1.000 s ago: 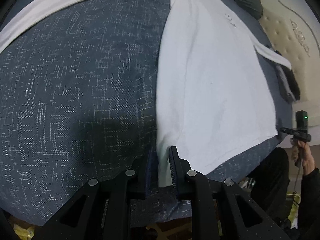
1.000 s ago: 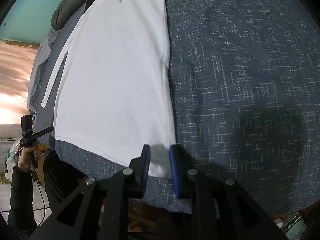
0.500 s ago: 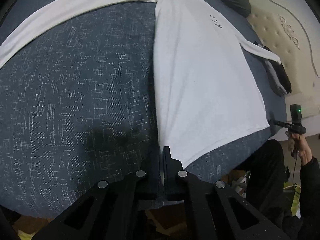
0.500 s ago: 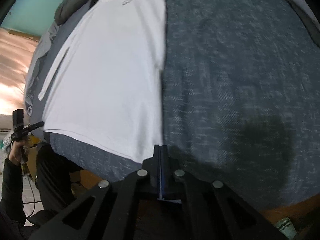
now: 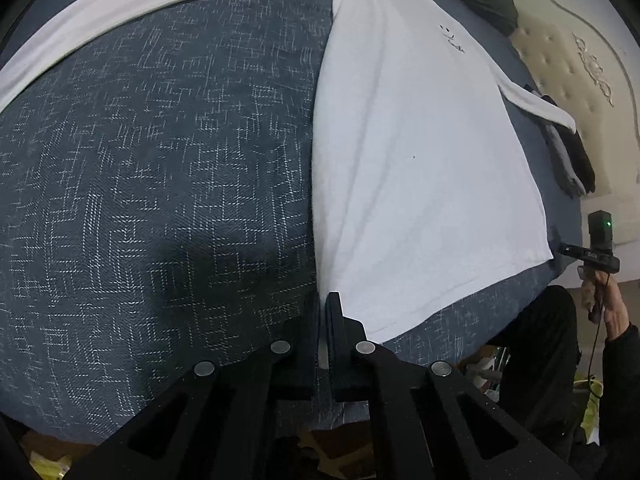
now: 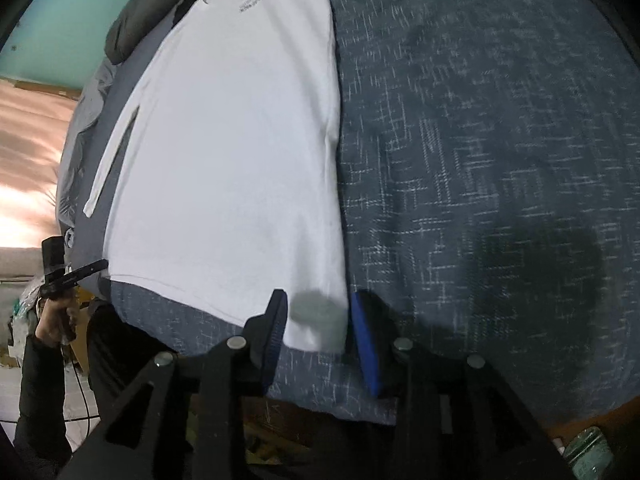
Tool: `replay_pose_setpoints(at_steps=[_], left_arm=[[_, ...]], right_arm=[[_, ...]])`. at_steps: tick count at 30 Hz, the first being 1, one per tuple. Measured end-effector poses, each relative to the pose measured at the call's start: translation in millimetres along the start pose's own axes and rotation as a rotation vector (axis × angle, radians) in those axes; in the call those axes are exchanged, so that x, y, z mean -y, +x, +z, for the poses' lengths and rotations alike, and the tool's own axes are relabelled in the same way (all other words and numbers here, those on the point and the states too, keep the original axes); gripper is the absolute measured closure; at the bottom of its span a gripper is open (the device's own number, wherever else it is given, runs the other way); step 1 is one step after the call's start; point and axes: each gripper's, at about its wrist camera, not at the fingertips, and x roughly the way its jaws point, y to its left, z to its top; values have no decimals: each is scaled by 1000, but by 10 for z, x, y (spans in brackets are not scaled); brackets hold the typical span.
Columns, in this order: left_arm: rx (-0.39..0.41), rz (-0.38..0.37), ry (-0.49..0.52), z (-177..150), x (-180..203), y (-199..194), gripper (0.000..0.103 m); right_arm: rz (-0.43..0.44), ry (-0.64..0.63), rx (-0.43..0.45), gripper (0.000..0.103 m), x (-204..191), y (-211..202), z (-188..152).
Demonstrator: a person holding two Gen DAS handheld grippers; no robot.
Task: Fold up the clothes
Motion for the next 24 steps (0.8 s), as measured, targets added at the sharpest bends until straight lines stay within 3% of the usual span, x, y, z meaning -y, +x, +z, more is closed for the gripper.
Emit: replay_pose_setpoints(at_steps=[3,4,5,6,10,14,24], left_arm=[[4,5,9,-50,75,77,100],[5,5,11,-49,70,67,100],[6,5,14,-49,65,57,100],[6,7,17,-45,62,42,100],[14,10,13,32,126,82,99],[10,8,16,85,185,138,99],[-9,23,22,91,184,202,99]], right_arm=[[-33,-10,-16,73,-17,85,23],[-42,-15,-14,78,-27,79,23],[-49,-19,-11,98,-35,67,23],[-54,-22,-6,100,-39,42,19],[-62,-42,46,100,-42,-181,-52],[-57,-46,43,100,27,-284,-110],[-91,-6,1,99,-5,26,-85]])
